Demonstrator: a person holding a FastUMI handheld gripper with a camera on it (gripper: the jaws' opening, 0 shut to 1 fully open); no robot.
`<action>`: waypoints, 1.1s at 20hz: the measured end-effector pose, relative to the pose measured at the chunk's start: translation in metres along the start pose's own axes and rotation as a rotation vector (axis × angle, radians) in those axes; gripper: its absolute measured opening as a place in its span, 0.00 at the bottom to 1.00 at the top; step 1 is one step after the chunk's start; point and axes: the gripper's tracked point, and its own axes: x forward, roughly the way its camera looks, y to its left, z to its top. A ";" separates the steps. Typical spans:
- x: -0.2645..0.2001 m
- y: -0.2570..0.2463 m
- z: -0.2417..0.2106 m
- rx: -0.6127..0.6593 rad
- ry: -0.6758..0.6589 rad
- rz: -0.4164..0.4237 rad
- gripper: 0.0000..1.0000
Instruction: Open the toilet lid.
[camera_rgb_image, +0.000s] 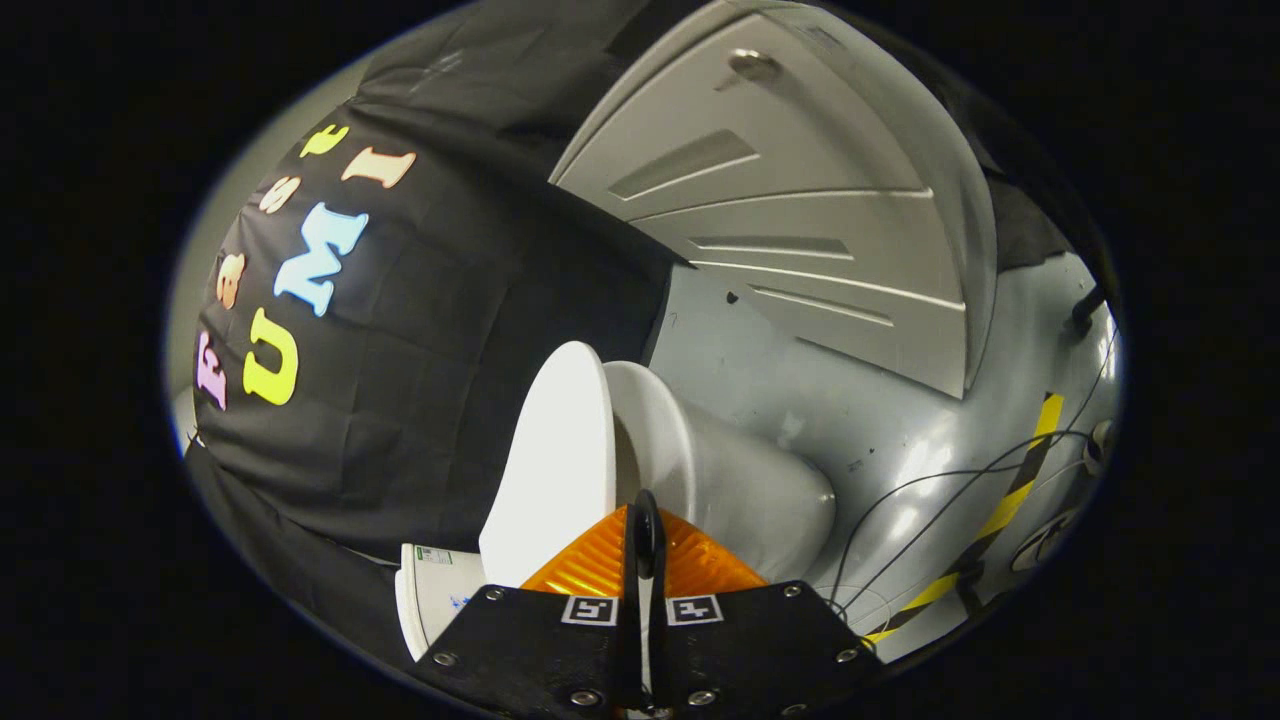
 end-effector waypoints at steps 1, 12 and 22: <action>-0.004 0.006 0.002 -0.029 -0.003 0.000 0.03; -0.050 0.090 0.017 -0.413 -0.099 0.015 0.03; -0.091 0.177 0.003 -0.658 -0.212 0.053 0.03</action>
